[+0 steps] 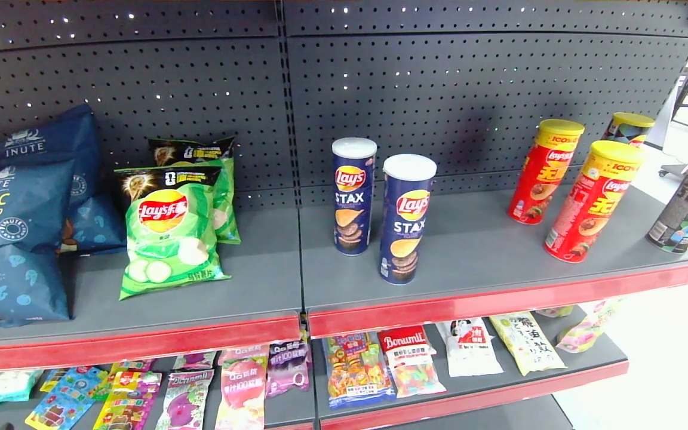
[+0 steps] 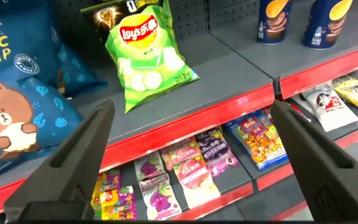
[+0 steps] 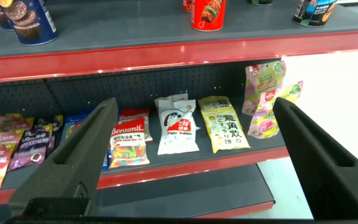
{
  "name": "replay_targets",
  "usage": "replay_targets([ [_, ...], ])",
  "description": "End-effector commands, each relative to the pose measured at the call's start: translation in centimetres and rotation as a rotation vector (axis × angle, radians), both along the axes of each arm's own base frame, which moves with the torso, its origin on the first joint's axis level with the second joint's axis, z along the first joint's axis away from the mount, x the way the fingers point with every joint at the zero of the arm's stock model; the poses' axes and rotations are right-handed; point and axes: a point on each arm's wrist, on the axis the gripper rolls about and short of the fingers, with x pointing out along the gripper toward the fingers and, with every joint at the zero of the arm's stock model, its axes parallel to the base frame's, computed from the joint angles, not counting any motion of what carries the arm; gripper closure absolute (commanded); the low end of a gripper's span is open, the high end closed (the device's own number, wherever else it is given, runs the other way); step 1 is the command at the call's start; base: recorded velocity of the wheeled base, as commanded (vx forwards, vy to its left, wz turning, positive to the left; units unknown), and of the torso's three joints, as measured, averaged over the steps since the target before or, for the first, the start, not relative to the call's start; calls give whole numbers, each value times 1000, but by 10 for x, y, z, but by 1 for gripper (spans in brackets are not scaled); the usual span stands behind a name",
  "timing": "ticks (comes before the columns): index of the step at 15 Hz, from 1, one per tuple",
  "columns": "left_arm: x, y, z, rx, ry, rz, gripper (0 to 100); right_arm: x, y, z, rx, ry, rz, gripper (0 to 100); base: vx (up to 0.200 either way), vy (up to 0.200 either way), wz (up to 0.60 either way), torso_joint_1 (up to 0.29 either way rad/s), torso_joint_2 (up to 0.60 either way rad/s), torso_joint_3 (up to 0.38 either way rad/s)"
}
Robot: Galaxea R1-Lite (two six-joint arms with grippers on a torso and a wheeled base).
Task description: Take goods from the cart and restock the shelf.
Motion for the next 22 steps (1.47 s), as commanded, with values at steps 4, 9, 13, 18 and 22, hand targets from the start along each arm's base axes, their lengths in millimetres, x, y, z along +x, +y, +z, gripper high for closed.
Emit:
replay_targets([
  [4,-2,0,-2,0,-10,1,0,0,0,0,3,-3,0,0,0,0,0,0,0,0],
  [9,-6,-1,-6,1,-22,1,0,0,0,0,2,-1,0,0,0,0,600,1,2,0],
  [13,-6,-1,-6,0,-25,1,0,0,0,0,5,-1,0,0,0,0,150,4,1,3],
  [18,-17,-2,-27,1,-28,29,0,35,2,129,118,24,82,0,0,0,0,0,0,0],
  [22,-21,-1,-55,-1,19,92,0,106,16,166,-14,90,273,0,0,0,0,0,0,0],
])
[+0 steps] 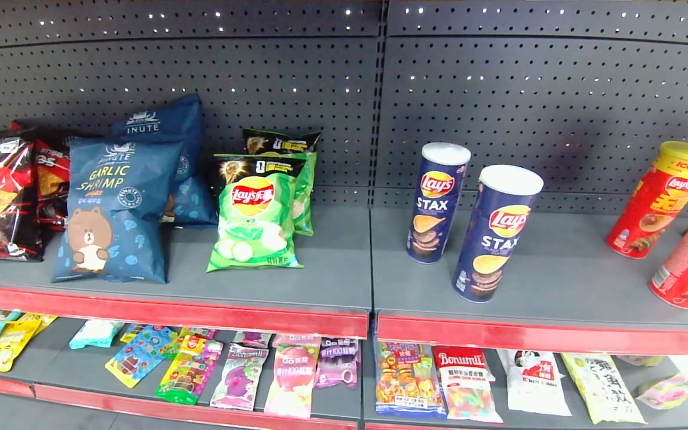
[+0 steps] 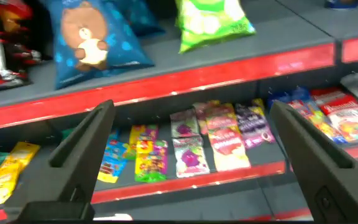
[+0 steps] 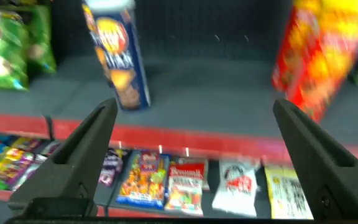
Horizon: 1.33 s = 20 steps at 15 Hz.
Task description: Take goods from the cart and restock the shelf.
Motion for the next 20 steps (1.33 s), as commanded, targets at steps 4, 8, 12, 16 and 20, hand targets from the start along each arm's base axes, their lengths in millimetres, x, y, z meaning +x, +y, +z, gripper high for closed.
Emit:
replay_targets([
  [4,10,3,-36,-54,33,91,0,143,39,36,-66,177,246,0,0,0,0,0,0,0],
  [8,14,6,-46,-143,18,179,0,155,47,8,-86,290,281,0,0,0,0,0,0,0],
  [12,14,6,-46,-131,17,188,0,184,60,-14,-86,260,302,0,0,0,0,0,0,0],
  [16,14,3,-45,-102,12,42,0,177,70,-31,-102,300,352,0,0,0,0,0,0,0],
  [20,14,7,-46,-117,23,233,0,176,76,-35,-112,315,372,0,0,0,0,0,0,0],
])
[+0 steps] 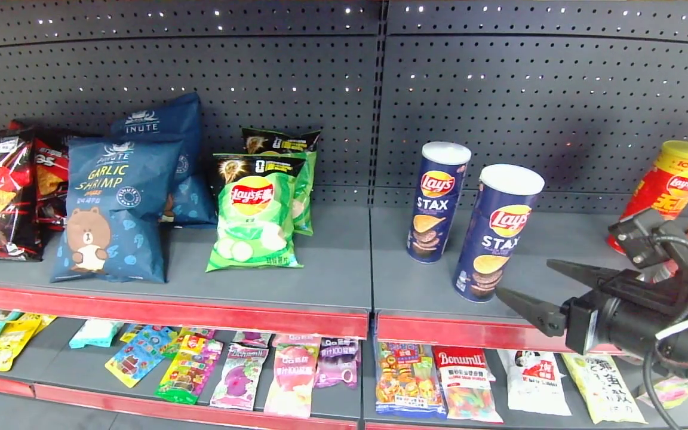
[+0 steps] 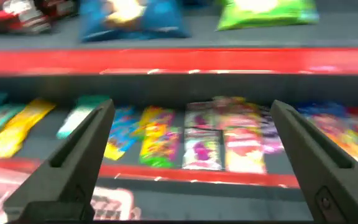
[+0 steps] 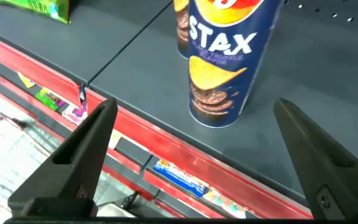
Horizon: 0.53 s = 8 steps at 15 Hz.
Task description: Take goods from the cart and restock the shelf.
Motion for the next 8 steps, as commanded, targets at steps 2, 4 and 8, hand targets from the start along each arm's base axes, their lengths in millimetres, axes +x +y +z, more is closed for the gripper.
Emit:
replay_targets([
  [2,0,2,1,-11,-2,103,0,-1,1,-4,-7,17,5,0,0,0,0,0,0,0],
  [4,0,2,1,-12,-6,118,0,0,1,-3,-6,11,6,0,0,0,0,0,0,0],
  [8,0,3,-4,-24,37,165,0,0,1,0,-2,2,6,0,0,0,0,0,0,0],
])
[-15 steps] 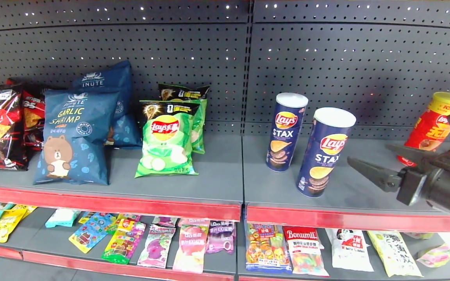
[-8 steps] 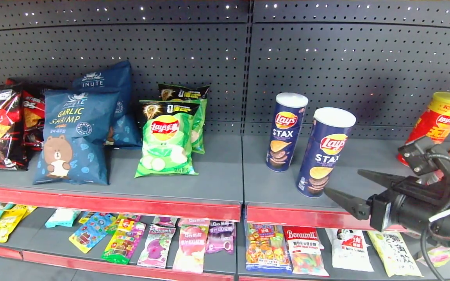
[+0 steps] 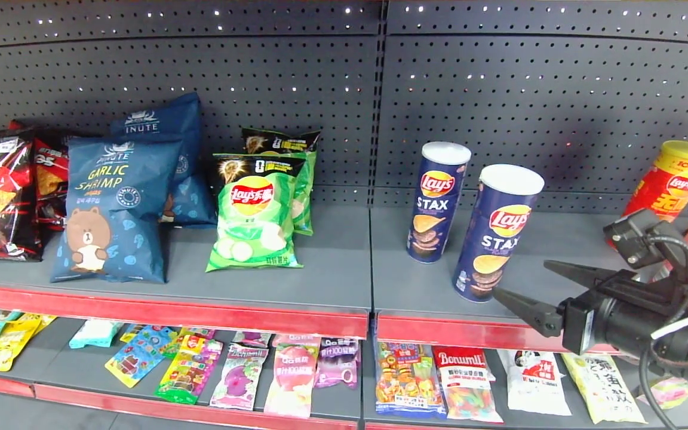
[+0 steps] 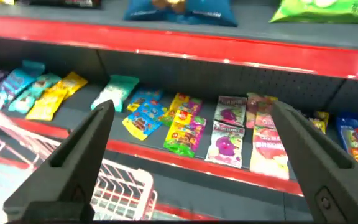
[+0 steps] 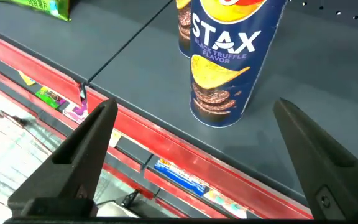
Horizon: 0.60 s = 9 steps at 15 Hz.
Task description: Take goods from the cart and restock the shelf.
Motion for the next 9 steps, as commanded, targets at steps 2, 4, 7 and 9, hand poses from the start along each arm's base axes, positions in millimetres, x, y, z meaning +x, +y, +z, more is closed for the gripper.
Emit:
replay_targets([
  [2,0,-1,0,-17,4,-68,0,0,0,5,10,-25,2,0,0,0,0,0,0,0],
  [4,-1,2,-1,-27,-13,-235,0,4,2,8,17,-39,1,0,0,0,0,0,0,0],
  [7,-1,2,-1,-30,-16,-227,0,12,5,8,15,-33,1,0,0,0,0,0,0,0],
  [9,-4,2,-1,-27,-53,-195,0,23,10,10,15,-38,2,0,0,0,0,0,0,0],
])
